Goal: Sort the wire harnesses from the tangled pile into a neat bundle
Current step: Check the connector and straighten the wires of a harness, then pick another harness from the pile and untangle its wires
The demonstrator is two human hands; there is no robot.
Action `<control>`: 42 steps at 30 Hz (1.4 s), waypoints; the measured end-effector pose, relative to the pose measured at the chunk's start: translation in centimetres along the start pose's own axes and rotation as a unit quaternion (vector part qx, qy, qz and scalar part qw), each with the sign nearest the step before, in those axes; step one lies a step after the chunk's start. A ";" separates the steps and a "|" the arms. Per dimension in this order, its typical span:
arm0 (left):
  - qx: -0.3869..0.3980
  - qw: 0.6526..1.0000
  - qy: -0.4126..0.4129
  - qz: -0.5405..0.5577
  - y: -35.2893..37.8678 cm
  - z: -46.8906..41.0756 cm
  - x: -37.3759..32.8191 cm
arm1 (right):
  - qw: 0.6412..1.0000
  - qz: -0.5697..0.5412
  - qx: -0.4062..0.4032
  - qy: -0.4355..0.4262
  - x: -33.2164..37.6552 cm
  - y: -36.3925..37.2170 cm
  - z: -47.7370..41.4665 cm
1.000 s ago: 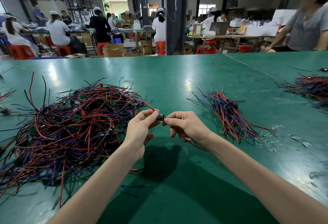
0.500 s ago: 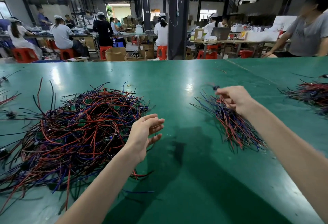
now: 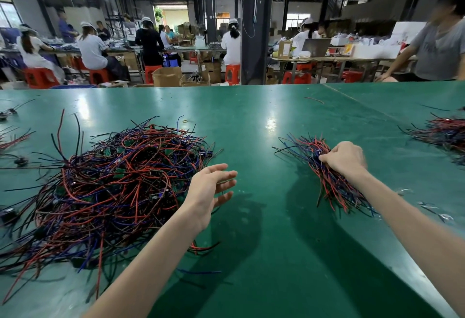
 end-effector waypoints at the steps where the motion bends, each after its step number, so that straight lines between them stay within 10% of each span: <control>1: -0.001 1.000 0.000 0.000 0.0 0.0 0.0 | 0.999 0.028 -0.021 -0.011 0.1 0.1 0.4; 6: -0.005 0.999 0.018 -0.047 0.3 0.2 0.3 | 0.974 0.128 -0.123 -0.137 0.2 1.1 1.5; 12: 0.001 0.995 0.039 -0.092 0.7 0.3 0.7 | 0.978 0.129 0.069 -0.151 -1.3 2.9 0.4; 18: 0.029 0.973 0.090 -0.212 1.3 0.6 1.0 | 0.980 0.060 -0.028 -0.186 -1.1 3.6 1.8; 23: -0.020 0.737 0.287 -0.611 0.1 0.7 -1.4 | 0.934 -0.029 -0.087 -0.345 2.1 4.0 6.3; 25: -0.093 0.696 0.284 -0.653 -1.4 0.6 -3.9 | 0.918 0.019 -0.040 -0.393 2.7 5.5 7.9; 31: -0.089 0.570 -0.040 -0.816 -9.8 0.3 -9.1 | 0.899 0.055 0.079 -0.427 2.5 7.5 8.1; 42: -0.202 0.672 0.147 -0.698 -11.5 -0.2 -9.3 | 0.910 -0.040 0.129 -0.392 2.4 7.3 8.2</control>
Point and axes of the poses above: each hand's wrist, its own z-axis away from the middle knuckle, its own y-axis out of the palm, x = y × z, the point moved 1 cm from there along -z, towards the middle knuckle, and after that the axes turned 1 degree about x, right-handed, at the moved point
